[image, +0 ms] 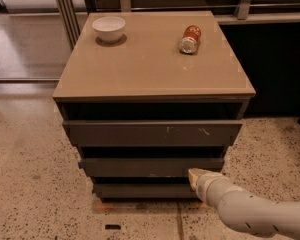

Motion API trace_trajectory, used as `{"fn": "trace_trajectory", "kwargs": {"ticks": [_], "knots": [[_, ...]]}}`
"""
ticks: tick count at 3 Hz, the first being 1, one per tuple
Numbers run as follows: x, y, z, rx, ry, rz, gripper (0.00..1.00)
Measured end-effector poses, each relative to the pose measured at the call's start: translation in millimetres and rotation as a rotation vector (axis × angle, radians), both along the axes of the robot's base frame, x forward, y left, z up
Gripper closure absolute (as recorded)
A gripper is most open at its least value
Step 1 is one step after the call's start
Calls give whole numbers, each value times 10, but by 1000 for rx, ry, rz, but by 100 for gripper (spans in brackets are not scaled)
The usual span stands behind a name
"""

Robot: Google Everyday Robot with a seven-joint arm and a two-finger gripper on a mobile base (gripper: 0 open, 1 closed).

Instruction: Open middle drawer

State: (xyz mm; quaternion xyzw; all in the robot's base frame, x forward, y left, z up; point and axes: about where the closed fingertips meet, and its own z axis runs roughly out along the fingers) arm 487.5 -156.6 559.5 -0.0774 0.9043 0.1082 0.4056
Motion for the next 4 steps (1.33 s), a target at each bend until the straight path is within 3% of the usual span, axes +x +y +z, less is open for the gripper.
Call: {"fn": "trace_trajectory", "kwargs": {"ticks": [1,2,3,4], "knots": [[288,80,-143,2,-57,-34,100],[580,90,-212,67,-94,-63,100],[974,-67,-225,212,-109,-46,100],[982,-63,-208,209,-112,-44,100]]}}
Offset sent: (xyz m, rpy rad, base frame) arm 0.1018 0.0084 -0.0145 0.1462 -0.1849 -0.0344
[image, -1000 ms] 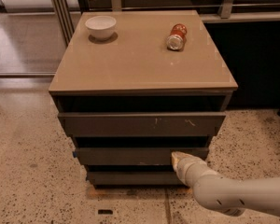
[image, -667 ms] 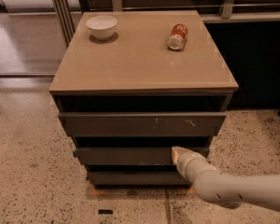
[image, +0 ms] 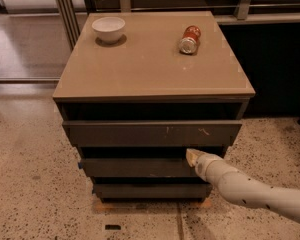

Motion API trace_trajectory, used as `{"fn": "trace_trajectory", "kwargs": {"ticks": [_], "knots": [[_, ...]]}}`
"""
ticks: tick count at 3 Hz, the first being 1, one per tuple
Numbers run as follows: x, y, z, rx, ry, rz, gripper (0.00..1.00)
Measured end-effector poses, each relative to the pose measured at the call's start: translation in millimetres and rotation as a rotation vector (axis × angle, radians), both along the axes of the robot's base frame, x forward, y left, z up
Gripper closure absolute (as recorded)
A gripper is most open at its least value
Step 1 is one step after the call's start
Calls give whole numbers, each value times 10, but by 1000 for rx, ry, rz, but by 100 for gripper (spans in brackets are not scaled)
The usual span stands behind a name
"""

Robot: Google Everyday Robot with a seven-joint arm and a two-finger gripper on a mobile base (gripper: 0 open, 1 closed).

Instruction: Open middle drawer

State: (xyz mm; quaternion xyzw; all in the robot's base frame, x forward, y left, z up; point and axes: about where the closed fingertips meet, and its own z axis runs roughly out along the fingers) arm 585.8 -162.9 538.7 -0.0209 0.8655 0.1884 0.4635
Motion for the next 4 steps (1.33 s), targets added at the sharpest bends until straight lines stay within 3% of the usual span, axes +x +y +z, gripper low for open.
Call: {"fn": "trace_trajectory", "kwargs": {"ticks": [2,3,4], "knots": [[176,-139,-441,-19,72,-25,100],[261,-180,-711,-76,113,5,100],[320,-203,-804,-109,122,17,100]]}}
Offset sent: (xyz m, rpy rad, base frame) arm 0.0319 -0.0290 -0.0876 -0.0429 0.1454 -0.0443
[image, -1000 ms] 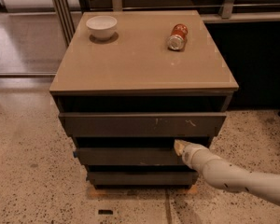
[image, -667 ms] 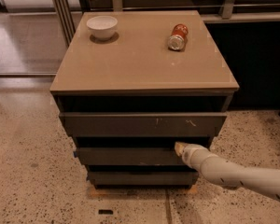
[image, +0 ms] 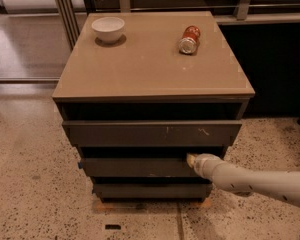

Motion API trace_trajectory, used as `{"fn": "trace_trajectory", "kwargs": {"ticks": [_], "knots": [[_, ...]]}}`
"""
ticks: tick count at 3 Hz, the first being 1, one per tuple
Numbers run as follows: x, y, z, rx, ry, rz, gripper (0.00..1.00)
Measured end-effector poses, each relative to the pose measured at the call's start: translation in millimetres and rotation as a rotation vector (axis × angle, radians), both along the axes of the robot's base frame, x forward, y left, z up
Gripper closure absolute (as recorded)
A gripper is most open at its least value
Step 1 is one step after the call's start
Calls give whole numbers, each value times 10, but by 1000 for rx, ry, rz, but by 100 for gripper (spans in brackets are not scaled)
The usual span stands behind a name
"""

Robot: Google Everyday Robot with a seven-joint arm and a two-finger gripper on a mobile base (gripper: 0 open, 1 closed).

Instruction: Open middle drawer

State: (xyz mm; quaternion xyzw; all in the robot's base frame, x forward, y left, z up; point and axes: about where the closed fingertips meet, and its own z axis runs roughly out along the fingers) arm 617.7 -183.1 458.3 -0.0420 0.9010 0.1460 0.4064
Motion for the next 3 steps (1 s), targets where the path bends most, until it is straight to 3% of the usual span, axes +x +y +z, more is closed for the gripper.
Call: {"fn": "trace_trajectory", "kwargs": {"ticks": [1,3], "knots": [[44,7,-19,-10,-4,3,100],[415,0,-182,-77,-61,-19,100]]}}
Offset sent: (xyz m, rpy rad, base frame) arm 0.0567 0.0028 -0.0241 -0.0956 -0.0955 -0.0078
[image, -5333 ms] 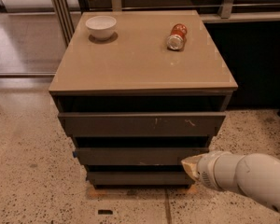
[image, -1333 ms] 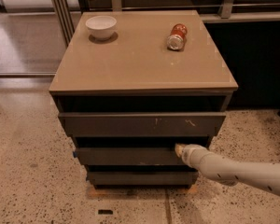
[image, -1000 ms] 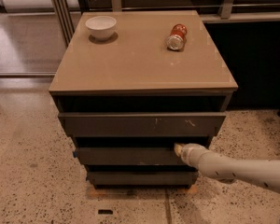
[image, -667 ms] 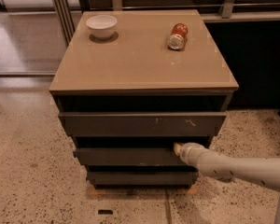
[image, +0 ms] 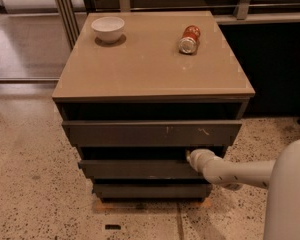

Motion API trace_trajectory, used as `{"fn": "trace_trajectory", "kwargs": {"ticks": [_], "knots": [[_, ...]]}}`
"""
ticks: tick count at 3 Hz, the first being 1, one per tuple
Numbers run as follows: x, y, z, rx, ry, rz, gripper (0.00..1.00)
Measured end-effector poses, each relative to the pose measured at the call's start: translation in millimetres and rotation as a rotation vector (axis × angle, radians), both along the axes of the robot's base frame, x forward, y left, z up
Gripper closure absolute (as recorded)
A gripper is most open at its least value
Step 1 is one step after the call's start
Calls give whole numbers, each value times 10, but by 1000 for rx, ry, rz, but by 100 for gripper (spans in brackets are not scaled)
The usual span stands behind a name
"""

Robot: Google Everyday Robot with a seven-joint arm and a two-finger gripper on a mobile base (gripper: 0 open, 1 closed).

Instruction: Open middle drawer

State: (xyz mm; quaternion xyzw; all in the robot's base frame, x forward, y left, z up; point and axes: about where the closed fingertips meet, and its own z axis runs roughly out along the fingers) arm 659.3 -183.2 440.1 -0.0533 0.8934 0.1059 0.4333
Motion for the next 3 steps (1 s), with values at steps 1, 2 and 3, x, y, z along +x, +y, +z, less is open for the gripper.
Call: {"fn": "trace_trajectory", "kwargs": {"ticks": [1,2,3], "knots": [[65,-28,-116,-31,34,-24,100],[-14,-79,-196,-60,142,-77,100],[-195,-63,-124,-41,266,-171,100]]}}
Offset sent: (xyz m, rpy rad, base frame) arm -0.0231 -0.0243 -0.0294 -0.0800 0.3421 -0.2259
